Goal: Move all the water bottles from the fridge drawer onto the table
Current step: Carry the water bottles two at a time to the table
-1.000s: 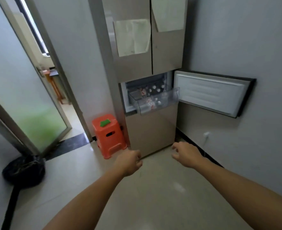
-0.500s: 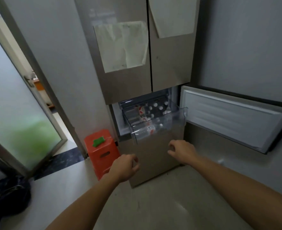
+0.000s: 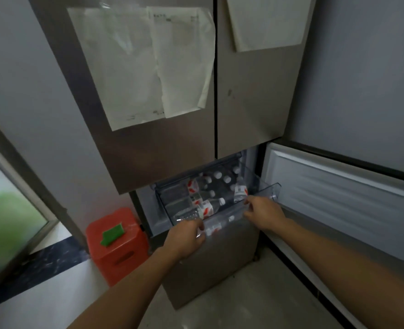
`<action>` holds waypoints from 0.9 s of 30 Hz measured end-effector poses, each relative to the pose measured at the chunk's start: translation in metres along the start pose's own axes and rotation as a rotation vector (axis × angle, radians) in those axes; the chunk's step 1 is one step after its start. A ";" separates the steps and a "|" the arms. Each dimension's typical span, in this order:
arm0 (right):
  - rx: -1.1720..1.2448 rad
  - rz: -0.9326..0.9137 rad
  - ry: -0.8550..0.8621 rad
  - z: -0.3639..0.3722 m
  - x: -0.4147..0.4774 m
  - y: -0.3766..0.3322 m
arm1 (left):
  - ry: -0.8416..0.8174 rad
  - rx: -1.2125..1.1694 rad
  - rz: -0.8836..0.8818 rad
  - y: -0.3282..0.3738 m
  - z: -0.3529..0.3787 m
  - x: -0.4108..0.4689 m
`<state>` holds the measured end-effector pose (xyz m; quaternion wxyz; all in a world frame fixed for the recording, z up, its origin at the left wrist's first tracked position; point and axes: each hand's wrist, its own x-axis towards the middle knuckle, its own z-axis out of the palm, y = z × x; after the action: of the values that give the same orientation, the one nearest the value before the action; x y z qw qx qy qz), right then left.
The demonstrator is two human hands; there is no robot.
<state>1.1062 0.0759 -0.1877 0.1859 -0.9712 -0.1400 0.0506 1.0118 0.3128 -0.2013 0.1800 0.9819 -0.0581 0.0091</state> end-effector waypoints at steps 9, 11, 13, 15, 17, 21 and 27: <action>-0.024 0.063 -0.018 0.003 0.119 0.045 | 0.001 -0.034 -0.039 -0.017 0.046 0.084; -0.017 0.092 -0.055 0.011 0.151 0.053 | 0.042 -0.046 -0.105 -0.018 0.057 0.087; 0.005 0.126 -0.147 0.023 0.183 0.059 | 0.067 -0.046 -0.178 -0.018 0.065 0.092; 0.027 0.160 -0.254 0.037 0.215 0.064 | 0.074 -0.052 -0.247 -0.018 0.069 0.100; 0.032 0.195 -0.349 0.050 0.239 0.065 | 0.069 -0.058 -0.296 -0.019 0.069 0.106; 0.042 0.230 -0.441 0.081 0.263 0.073 | 0.044 -0.119 -0.411 -0.020 0.075 0.109; 0.092 0.256 -0.462 0.094 0.270 0.083 | -0.035 -0.144 -0.453 -0.022 0.076 0.113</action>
<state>1.3711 0.1126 -0.3184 0.1850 -0.9343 -0.0520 0.3001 1.1263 0.2940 -0.2758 0.2462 0.9544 0.1601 -0.0529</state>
